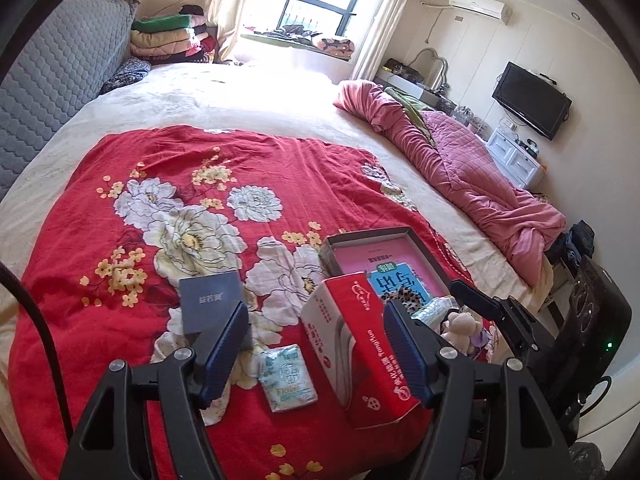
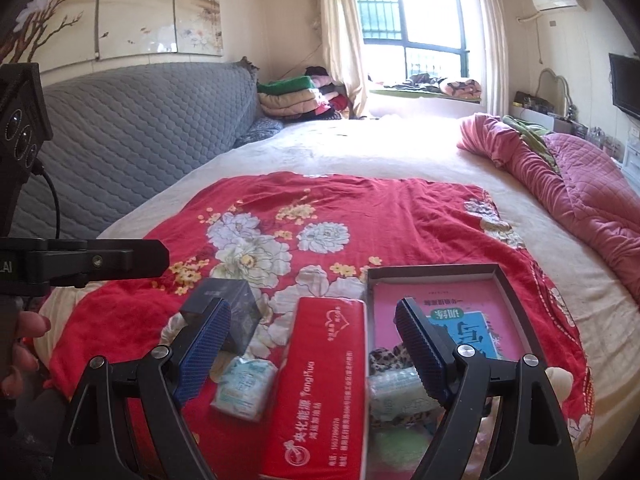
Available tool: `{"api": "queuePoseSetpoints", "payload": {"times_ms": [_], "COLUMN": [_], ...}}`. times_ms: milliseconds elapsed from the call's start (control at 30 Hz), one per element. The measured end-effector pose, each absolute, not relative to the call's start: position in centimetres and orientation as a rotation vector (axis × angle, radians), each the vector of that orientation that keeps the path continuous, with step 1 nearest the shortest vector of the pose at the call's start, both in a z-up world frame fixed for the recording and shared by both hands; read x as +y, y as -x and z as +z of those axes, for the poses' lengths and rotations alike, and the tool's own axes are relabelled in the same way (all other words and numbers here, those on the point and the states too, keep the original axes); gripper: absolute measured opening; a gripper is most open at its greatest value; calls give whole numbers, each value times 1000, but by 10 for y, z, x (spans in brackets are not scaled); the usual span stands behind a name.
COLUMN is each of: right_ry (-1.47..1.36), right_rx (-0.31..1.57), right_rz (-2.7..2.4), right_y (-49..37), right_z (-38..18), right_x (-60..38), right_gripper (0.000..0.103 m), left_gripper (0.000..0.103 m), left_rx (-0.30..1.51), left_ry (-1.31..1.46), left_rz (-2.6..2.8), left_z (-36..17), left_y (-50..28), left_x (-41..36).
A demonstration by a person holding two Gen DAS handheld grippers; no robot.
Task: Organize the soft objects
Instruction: 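Move both open tools back over the remaining white scrunchie and tissue pack, then grasp the white floral scrunchie with the left tool while the right tool grasps the Flower tissue pack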
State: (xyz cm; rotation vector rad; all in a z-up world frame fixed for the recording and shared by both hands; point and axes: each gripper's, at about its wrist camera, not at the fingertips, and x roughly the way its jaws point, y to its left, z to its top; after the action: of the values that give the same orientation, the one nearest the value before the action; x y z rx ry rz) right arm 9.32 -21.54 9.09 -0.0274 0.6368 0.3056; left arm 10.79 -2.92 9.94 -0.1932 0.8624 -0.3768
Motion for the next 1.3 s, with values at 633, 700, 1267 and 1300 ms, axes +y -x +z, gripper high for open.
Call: {"api": "queuePoseSetpoints", "payload": {"times_ms": [633,700,1267,1300], "right_ry": [149,164,377,407], "right_rx": [874,911,1054,1056], "right_rz": [295,275,59,42], "right_y": [-99,-102,-130,-131], "right_z": [20,6,-64,-69], "right_x": [-96,-89,-62,-60], "right_gripper": [85,85,85,85], "left_gripper": [71,71,79,79], "left_rx": [969,988,1091,1095], "left_ry": [225,220,223,217], "left_rz": [-196,-184,-178,-176], "left_z": [23,11,-53,-55], "left_y": [-95,-98,-118,-119], "left_x": [75,78,80,79]}}
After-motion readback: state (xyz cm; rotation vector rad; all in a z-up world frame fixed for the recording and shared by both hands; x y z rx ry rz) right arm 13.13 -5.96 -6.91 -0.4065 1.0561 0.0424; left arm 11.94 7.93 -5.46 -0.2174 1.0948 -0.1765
